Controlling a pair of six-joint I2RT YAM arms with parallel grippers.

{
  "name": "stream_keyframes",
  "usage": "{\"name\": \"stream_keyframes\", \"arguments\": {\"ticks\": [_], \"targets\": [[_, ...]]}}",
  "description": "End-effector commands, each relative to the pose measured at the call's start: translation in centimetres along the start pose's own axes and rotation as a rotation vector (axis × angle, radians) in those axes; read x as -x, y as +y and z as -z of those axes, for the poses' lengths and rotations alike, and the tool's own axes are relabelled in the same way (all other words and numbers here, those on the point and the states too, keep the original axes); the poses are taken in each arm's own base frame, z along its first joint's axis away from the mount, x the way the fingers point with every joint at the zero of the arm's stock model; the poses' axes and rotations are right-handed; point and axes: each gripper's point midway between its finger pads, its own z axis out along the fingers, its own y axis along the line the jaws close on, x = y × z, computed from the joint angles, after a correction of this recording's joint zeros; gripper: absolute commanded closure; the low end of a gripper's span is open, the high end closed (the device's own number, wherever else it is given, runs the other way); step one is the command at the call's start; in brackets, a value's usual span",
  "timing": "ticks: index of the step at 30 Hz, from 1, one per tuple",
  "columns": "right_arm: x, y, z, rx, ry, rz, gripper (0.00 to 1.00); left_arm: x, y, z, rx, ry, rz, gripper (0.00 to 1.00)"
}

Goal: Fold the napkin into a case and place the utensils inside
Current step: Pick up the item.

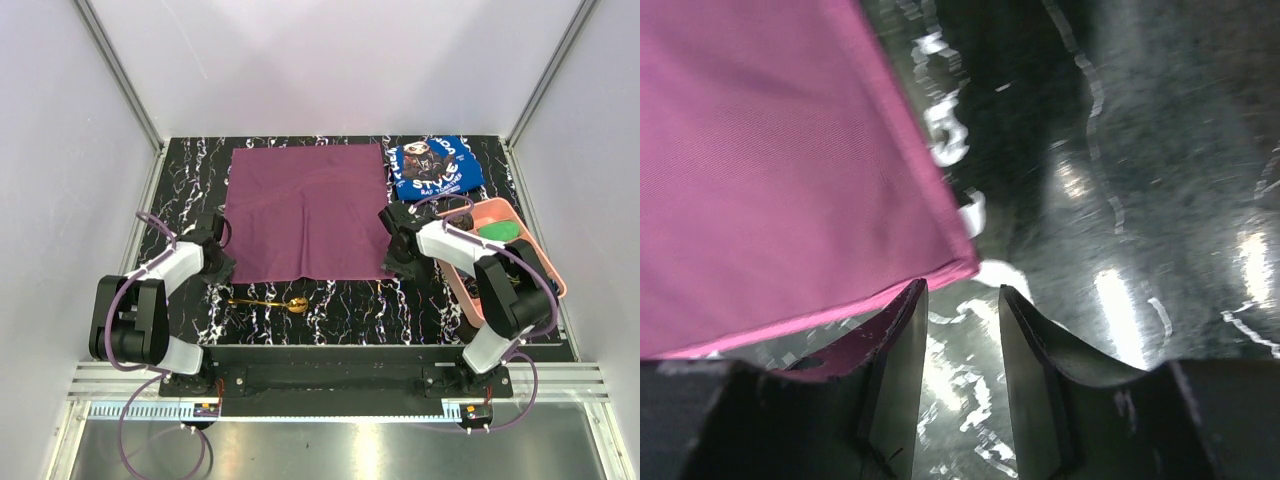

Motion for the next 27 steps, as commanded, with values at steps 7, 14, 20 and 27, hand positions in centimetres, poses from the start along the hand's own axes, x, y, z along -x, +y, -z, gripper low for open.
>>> {"name": "stream_keyframes", "arguments": {"ticks": [7, 14, 20, 27], "targets": [[1.3, 0.1, -1.1, -0.073, -0.037, -0.009, 0.56, 0.2, -0.9, 0.3, -0.056, -0.016, -0.002, 1.00], [2.4, 0.7, 0.6, -0.055, -0.073, -0.010, 0.56, -0.1, -0.8, 0.3, -0.066, -0.012, -0.006, 1.00], [2.2, 1.2, 0.7, -0.043, -0.068, -0.017, 0.55, -0.2, -0.9, 0.3, -0.069, -0.006, -0.008, 1.00], [0.2, 0.4, -2.6, -0.094, 0.003, -0.021, 0.57, -0.3, -0.9, 0.6, -0.084, -0.006, -0.011, 1.00]]}}
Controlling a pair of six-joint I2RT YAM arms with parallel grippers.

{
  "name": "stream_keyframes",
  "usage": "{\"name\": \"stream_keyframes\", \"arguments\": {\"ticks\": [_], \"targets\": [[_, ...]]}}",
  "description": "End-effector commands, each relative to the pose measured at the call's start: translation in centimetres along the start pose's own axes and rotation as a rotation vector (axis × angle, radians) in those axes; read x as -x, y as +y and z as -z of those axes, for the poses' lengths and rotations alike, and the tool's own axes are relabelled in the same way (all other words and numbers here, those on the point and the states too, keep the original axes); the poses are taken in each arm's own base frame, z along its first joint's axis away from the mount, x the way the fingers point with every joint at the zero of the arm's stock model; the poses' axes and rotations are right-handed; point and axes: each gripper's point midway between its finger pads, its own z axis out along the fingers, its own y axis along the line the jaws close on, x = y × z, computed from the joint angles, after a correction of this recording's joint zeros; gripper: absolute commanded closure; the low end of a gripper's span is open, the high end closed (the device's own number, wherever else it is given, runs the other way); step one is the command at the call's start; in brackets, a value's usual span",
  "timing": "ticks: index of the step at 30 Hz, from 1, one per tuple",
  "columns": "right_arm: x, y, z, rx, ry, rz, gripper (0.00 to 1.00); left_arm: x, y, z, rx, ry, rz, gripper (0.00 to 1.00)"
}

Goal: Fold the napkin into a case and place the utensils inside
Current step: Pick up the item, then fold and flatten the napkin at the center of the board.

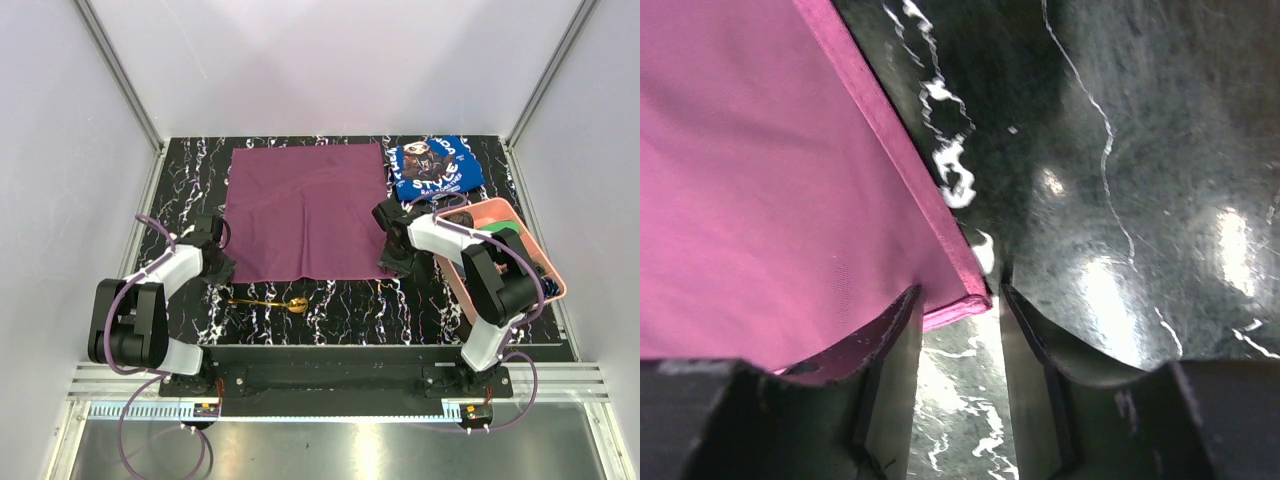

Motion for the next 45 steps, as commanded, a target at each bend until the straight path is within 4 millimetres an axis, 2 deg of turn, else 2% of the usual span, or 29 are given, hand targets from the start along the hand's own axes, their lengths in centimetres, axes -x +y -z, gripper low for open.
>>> {"name": "stream_keyframes", "arguments": {"ticks": [1, 2, 5, 6, 8, 11, 14, 20, 23, 24, 26, 27, 29, 30, 31, 32, 33, 34, 35, 36, 37, 38, 39, 40, 42, 43, 45], "targets": [[-0.6, 0.0, -1.4, -0.029, 0.006, -0.026, 0.58, 0.0, -0.6, 0.6, -0.052, -0.010, -0.009, 1.00], [-0.5, -0.1, -1.5, -0.034, -0.005, -0.033, 0.59, 0.0, -0.6, 0.7, -0.056, -0.013, -0.010, 1.00], [-0.6, -0.5, -1.9, -0.052, -0.020, -0.055, 0.74, 0.2, -0.8, 1.1, -0.070, -0.022, -0.014, 1.00], [-0.7, -0.6, -2.0, -0.057, -0.021, -0.058, 0.84, 0.3, -1.0, 1.2, -0.075, -0.024, -0.017, 1.00], [-0.3, -0.5, -2.1, -0.050, -0.039, -0.058, 0.99, 0.5, -1.1, 1.5, -0.088, -0.033, -0.019, 1.00], [0.3, 0.2, -1.2, 0.005, -0.069, -0.042, 1.00, 1.0, -1.6, 2.3, -0.118, -0.055, -0.036, 1.00], [1.4, 0.8, 0.7, 0.077, -0.122, -0.013, 1.00, 2.0, -2.7, 3.9, -0.184, -0.098, -0.054, 1.00], [3.5, 2.1, 5.6, 0.244, -0.250, 0.096, 1.00, 3.9, -4.9, 7.4, -0.317, -0.186, -0.087, 1.00], [4.6, 2.6, 8.5, 0.314, -0.308, 0.154, 1.00, 4.6, -6.1, 9.6, -0.406, -0.232, -0.113, 1.00], [5.2, 2.7, 10.3, 0.348, -0.351, 0.172, 1.00, 4.9, -6.3, 10.2, -0.423, -0.249, -0.117, 1.00], [5.9, 2.9, 12.6, 0.393, -0.402, 0.195, 1.00, 5.9, -6.9, 12.6, -0.479, -0.306, -0.122, 1.00], [6.7, 2.9, 14.9, 0.433, -0.461, 0.211, 1.00, 6.3, -7.1, 13.5, -0.498, -0.328, -0.121, 1.00], [7.5, 2.6, 17.4, 0.466, -0.530, 0.224, 1.00, 7.7, -7.8, 16.9, -0.569, -0.407, -0.122, 1.00], [8.2, 2.5, 19.9, 0.503, -0.591, 0.243, 1.00, 8.2, -7.7, 18.6, -0.593, -0.444, -0.117, 1.00], [8.3, 2.5, 21.3, 0.533, -0.610, 0.258, 1.00, 8.9, -7.6, 19.9, -0.602, -0.476, -0.114, 1.00], [8.9, 2.4, 24.5, 0.583, -0.669, 0.256, 1.00, 9.8, -7.9, 22.5, -0.631, -0.519, -0.113, 1.00], [9.1, 2.3, 26.0, 0.608, -0.698, 0.274, 1.00, 10.3, -7.9, 24.5, -0.656, -0.558, -0.117, 1.00], [9.0, 2.3, 27.5, 0.641, -0.716, 0.289, 1.00, 11.4, -8.1, 27.6, -0.687, -0.622, -0.122, 1.00], [9.4, 2.0, 30.7, 0.688, -0.780, 0.293, 1.00, 11.6, -7.9, 29.1, -0.693, -0.642, -0.125, 1.00], [9.5, 1.8, 32.2, 0.713, -0.810, 0.300, 1.00, 12.0, -7.8, 30.6, -0.704, -0.676, -0.138, 1.00], [9.5, 1.7, 33.5, 0.737, -0.832, 0.309, 1.00, 12.8, -8.0, 33.9, -0.747, -0.731, -0.136, 1.00], [9.8, 1.2, 35.8, 0.767, -0.879, 0.311, 1.00, 13.0, -7.8, 35.1, -0.754, -0.751, -0.141, 1.00], [9.8, 1.1, 36.9, 0.785, -0.899, 0.314, 1.00, 13.4, -7.7, 36.4, -0.755, -0.782, -0.146, 1.00], [9.8, 1.1, 37.8, 0.803, -0.912, 0.318, 1.00, 14.0, -7.5, 39.2, -0.786, -0.833, -0.137, 1.00], [10.1, 0.8, 40.0, 0.830, -0.958, 0.313, 1.00, 14.6, -7.4, 41.1, -0.787, -0.872, -0.147, 1.00], [10.4, 0.6, 40.7, 0.829, -0.977, 0.303, 1.00, 15.1, -7.3, 43.4, -0.812, -0.914, -0.138, 1.00], [11.3, 0.1, 42.1, 0.819, -1.021, 0.278, 1.00, 15.7, -7.4, 44.4, -0.813, -0.933, -0.124, 1.00]]}}
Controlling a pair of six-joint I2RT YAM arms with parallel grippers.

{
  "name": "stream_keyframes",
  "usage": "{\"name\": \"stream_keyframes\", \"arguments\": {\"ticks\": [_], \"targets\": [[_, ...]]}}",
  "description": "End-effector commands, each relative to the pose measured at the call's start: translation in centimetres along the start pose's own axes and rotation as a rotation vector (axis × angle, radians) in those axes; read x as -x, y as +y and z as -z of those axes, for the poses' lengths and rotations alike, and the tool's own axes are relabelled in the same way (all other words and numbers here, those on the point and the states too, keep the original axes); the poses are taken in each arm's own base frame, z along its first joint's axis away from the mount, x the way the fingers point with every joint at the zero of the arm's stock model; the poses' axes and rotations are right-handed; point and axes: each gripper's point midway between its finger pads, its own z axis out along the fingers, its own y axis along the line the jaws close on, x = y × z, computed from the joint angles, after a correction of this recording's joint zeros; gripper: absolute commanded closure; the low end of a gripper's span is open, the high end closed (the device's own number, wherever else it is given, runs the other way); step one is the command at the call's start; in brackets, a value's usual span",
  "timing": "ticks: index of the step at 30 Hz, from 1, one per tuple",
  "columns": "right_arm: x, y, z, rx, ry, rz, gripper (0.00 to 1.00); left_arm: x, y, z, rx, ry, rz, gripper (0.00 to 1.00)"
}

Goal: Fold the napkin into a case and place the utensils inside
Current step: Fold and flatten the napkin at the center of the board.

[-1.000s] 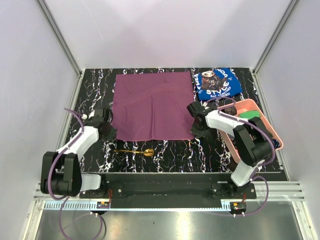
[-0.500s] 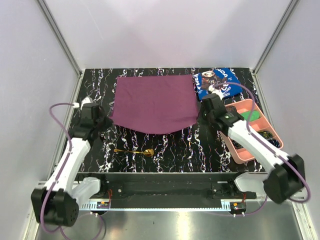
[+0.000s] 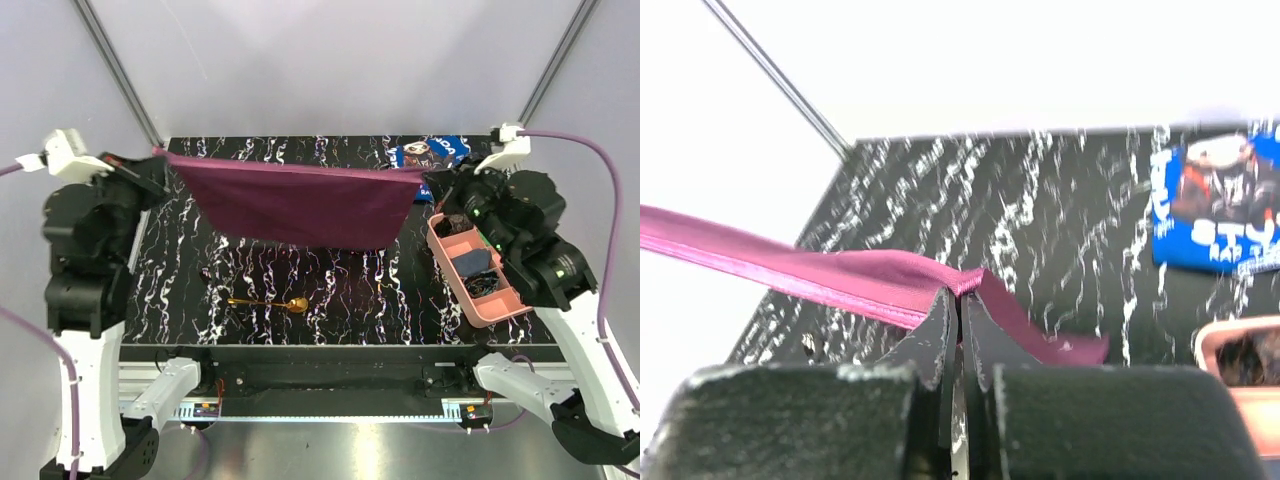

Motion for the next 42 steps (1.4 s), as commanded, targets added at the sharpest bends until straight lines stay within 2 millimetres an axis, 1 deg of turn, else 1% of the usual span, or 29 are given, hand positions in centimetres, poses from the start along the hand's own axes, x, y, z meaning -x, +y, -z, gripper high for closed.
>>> {"name": "stream_keyframes", "arguments": {"ticks": [1, 4, 6, 7, 9, 10, 11, 12, 13, 14, 15, 16, 17, 18, 19, 20, 21, 22, 23, 24, 25, 27, 28, 29, 30, 32, 34, 39, 42], "targets": [[3.2, 0.1, 0.1, -0.028, -0.080, 0.051, 1.00, 4.0, -1.0, 0.4, 0.019, -0.092, -0.048, 1.00], [4.2, -0.2, -1.6, -0.068, -0.085, 0.083, 1.00, 3.7, -0.8, -1.9, 0.044, -0.078, -0.029, 1.00], [4.5, -0.8, -3.7, -0.109, -0.075, 0.094, 1.00, 3.3, -1.0, -4.1, 0.033, -0.077, -0.007, 1.00], [4.5, -1.0, -5.3, -0.120, -0.059, 0.101, 1.00, 2.9, -1.0, -5.0, 0.033, -0.069, 0.003, 1.00], [4.4, -1.2, -7.5, -0.088, -0.035, 0.100, 1.00, 1.9, -0.9, -7.8, 0.032, -0.046, 0.014, 1.00], [3.8, -3.2, -9.9, -0.122, -0.008, 0.090, 1.00, 1.9, -0.9, -8.9, 0.029, -0.053, 0.020, 1.00], [3.3, -3.8, -11.2, -0.124, 0.006, 0.087, 1.00, 0.7, -0.1, -11.0, 0.055, -0.024, 0.019, 1.00], [3.2, -3.9, -12.6, -0.097, 0.008, 0.086, 1.00, -0.1, 0.3, -12.1, 0.060, -0.006, 0.019, 1.00], [1.7, -5.8, -15.1, -0.124, 0.049, 0.080, 1.00, -0.1, 0.6, -13.4, 0.052, -0.017, 0.021, 1.00], [1.0, -6.5, -16.4, -0.125, 0.061, 0.079, 1.00, -1.7, 1.7, -15.6, 0.076, 0.023, 0.027, 1.00], [0.4, -6.8, -17.7, -0.106, 0.077, 0.072, 1.00, -2.4, 2.1, -16.6, 0.072, 0.045, 0.040, 1.00], [-1.0, -8.3, -19.7, -0.129, 0.111, 0.063, 1.00, -2.3, 2.4, -17.8, 0.057, 0.033, 0.047, 1.00], [-1.6, -9.0, -20.7, -0.134, 0.122, 0.059, 1.00, -4.0, 3.3, -19.8, 0.065, 0.077, 0.049, 1.00], [-1.7, -9.5, -21.8, -0.133, 0.114, 0.059, 1.00, -4.6, 3.4, -20.9, 0.060, 0.088, 0.054, 1.00], [-2.6, -10.5, -23.6, -0.144, 0.131, 0.054, 1.00, -5.8, 4.9, -23.3, 0.062, 0.111, 0.060, 1.00], [-2.5, -11.7, -24.4, -0.155, 0.128, 0.047, 1.00, -6.6, 4.9, -24.3, 0.034, 0.138, 0.070, 1.00], [-2.7, -12.0, -25.3, -0.140, 0.136, 0.040, 1.00, -6.7, 4.9, -25.3, 0.022, 0.141, 0.078, 1.00], [-3.0, -12.9, -26.9, -0.143, 0.139, 0.029, 1.00, -8.0, 6.0, -27.2, 0.024, 0.161, 0.086, 1.00], [-2.8, -13.8, -27.6, -0.148, 0.133, 0.016, 1.00, -8.6, 6.1, -28.0, 0.007, 0.180, 0.101, 1.00], [-2.8, -13.9, -28.3, -0.132, 0.132, 0.014, 1.00, -8.3, 5.8, -28.7, -0.013, 0.176, 0.109, 1.00], [-3.2, -14.5, -29.8, -0.131, 0.135, 0.016, 1.00, -8.9, 6.4, -30.1, -0.020, 0.182, 0.117, 1.00], [-3.6, -15.0, -31.2, -0.113, 0.141, 0.013, 1.00, -8.7, 6.0, -31.3, -0.043, 0.177, 0.116, 1.00], [-3.9, -15.5, -32.5, -0.108, 0.141, 0.003, 1.00, -9.7, 7.0, -32.3, -0.029, 0.195, 0.122, 1.00], [-4.5, -15.5, -33.0, -0.090, 0.159, -0.005, 1.00, -9.7, 6.9, -32.8, -0.038, 0.195, 0.128, 1.00], [-5.0, -15.9, -34.2, -0.081, 0.165, -0.011, 1.00, -10.6, 7.8, -33.6, -0.026, 0.205, 0.131, 1.00], [-6.1, -15.9, -34.9, -0.063, 0.196, -0.022, 1.00, -11.5, 8.3, -34.2, -0.046, 0.226, 0.158, 1.00], [-6.8, -16.2, -35.6, -0.059, 0.208, -0.037, 1.00, -12.7, 9.7, -34.9, -0.031, 0.249, 0.188, 1.00], [-8.9, -15.9, -35.2, -0.036, 0.269, -0.076, 1.00, -14.9, 12.1, -35.3, -0.001, 0.301, 0.202, 1.00], [-10.1, -16.1, -34.6, -0.039, 0.286, -0.090, 1.00, -15.9, 12.8, -35.5, 0.010, 0.332, 0.194, 1.00]]}}
